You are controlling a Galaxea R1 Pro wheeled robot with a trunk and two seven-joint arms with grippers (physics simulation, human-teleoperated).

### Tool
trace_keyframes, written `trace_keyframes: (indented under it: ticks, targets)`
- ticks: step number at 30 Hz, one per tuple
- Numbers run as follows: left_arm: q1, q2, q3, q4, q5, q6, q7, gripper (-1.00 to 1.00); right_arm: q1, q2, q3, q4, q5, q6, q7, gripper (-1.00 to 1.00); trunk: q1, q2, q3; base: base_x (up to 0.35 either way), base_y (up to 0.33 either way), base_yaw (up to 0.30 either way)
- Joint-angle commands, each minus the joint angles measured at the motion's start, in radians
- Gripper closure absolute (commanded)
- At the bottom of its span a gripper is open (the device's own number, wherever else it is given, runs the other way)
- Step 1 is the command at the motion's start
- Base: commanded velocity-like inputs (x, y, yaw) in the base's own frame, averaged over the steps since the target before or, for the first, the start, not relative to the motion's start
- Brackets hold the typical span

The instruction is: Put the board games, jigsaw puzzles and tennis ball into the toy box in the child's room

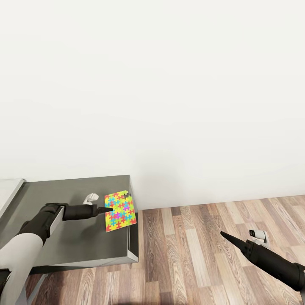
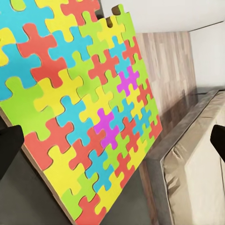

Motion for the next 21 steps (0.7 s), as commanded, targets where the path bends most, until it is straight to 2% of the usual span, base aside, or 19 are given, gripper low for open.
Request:
trace_keyframes:
  ticks: [1,21]
  targets:
    - [-0.001,0.000,0.002,0.000,0.001,0.010,-0.003,-1.00,-0.001,0.000,0.000,0.000,-0.003,0.007,0.001,-1.00,0.001,-0.002,-0.001,0.000,0.000,0.000]
    - [-0.001,-0.014,0.003,0.000,0.003,0.011,-0.005,-1.00,-0.001,-0.001,-0.001,0.000,-0.003,0.007,0.002,-1.00,0.001,-0.002,-0.001,0.000,0.000,0.000]
